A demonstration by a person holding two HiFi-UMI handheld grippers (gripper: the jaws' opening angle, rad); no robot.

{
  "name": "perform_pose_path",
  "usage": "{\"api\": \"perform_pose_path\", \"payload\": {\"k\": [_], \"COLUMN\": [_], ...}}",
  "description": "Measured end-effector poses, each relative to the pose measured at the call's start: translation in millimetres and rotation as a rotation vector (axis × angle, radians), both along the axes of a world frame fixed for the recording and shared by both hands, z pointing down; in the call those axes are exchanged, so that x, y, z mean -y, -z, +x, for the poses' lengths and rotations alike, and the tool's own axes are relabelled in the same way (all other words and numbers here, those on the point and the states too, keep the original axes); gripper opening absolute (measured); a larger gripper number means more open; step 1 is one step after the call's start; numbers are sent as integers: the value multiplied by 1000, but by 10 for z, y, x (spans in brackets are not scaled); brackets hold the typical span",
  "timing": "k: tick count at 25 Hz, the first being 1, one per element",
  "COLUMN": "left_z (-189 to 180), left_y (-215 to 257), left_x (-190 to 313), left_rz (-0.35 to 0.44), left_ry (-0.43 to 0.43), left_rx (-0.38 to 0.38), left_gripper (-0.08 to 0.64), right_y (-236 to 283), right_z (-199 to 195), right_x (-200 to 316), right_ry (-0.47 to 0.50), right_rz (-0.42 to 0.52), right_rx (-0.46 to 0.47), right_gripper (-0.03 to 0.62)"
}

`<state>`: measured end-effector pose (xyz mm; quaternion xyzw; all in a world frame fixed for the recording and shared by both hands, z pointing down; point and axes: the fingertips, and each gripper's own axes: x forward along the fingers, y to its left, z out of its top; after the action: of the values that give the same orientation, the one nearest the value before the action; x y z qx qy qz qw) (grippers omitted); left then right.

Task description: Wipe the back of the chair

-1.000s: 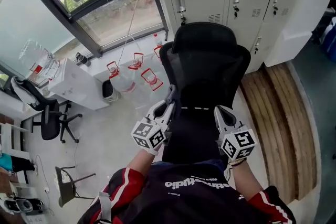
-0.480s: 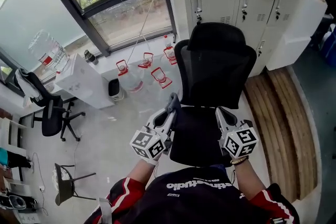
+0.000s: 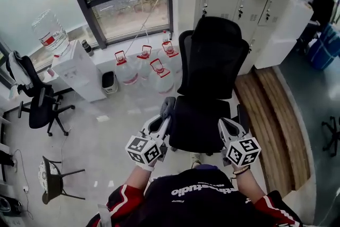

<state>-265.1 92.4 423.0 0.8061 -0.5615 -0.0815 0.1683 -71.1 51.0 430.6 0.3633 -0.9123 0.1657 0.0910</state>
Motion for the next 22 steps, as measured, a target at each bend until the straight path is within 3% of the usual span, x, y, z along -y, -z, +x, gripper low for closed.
{"api": "perform_pose_path", "payload": {"k": [12,22], "left_z": [649,1944], "left_y": [243,278], "left_x": [-926,-1838], "left_rz": [44,40], "left_ry": [-57,-82], "left_rx": [-14,17], "left_gripper": [57,57], "right_y": [295,244], "right_z": [393,1704], "right_x": [-1067,-2107], "right_ry": [11,-12], "right_rz": [71,89], "right_rx": [-11,18], "right_gripper": [15,15]}}
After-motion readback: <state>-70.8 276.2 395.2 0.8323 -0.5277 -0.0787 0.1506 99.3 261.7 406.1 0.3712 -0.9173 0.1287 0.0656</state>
